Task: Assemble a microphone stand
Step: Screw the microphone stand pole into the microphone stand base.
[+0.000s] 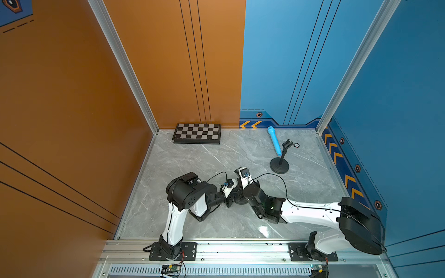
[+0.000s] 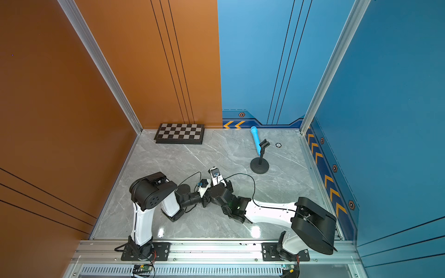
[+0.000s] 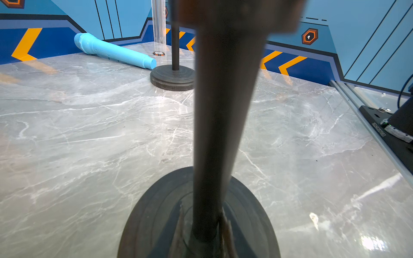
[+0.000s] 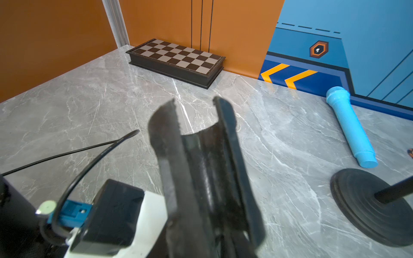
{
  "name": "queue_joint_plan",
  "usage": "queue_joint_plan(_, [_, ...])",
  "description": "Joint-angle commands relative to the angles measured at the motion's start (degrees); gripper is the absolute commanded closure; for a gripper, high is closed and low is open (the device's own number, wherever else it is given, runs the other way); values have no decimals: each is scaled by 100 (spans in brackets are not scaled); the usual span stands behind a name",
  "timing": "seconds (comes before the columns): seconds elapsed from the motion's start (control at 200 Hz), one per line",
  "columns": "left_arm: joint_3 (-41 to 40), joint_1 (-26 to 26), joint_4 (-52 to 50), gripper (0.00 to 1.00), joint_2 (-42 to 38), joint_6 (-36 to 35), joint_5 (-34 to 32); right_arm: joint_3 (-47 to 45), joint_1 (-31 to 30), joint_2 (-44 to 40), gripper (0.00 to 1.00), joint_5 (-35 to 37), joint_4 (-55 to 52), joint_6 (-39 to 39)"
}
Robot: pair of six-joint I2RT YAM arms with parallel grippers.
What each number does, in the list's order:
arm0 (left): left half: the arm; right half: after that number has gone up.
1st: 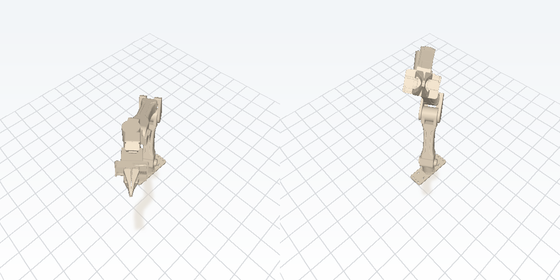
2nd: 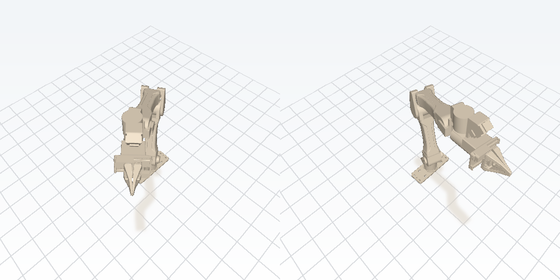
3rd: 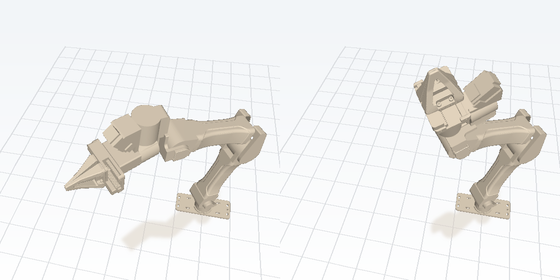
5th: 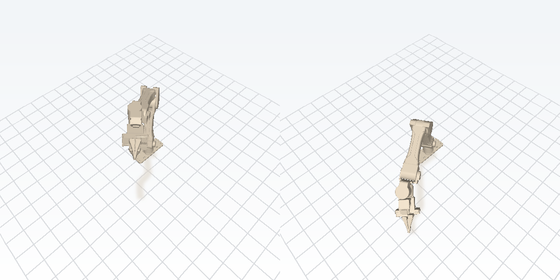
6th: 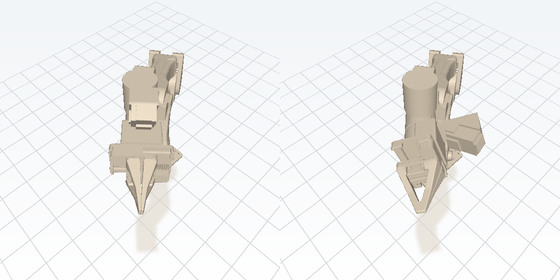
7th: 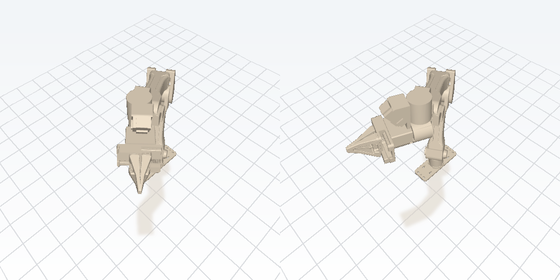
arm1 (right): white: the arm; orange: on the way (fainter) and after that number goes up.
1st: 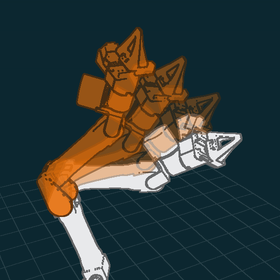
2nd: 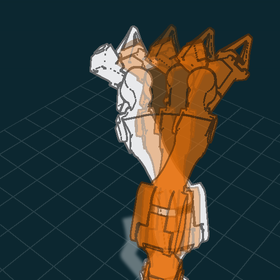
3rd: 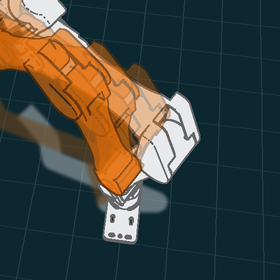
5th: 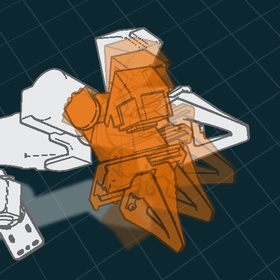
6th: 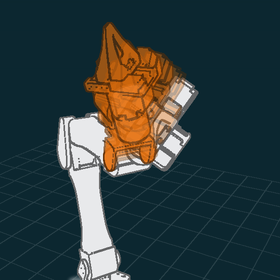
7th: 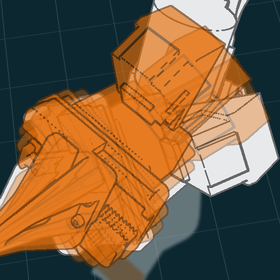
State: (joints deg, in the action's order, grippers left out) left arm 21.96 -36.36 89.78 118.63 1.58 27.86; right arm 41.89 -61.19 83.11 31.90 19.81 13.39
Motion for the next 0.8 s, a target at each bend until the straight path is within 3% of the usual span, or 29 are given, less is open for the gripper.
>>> queue_joint_plan(0.0, [-49,68,-887,71,301,91,-255,42,337,-259,74,-1212,-612,-484])
queue_joint_plan(0.075, [-45,68,-892,71,310,71,-252,-4,636,-486,64,-2020,-666,-724])
queue_joint_plan(0.2, [-73,71,-896,72,294,1,-236,-40,1144,-769,57,-3346,-785,-1119])
queue_joint_plan(0.46, [-97,68,-898,73,292,-69,-221,-299,1891,-1030,49,-5593,-431,-1635])
queue_joint_plan(0.571, [-99,68,-891,73,301,-72,-228,-715,2005,-992,48,-5909,427,-1710])
queue_joint_plan(0.796, [-90,68,-898,73,337,-110,-217,-1520,2058,-553,47,-5526,2576,-1429])
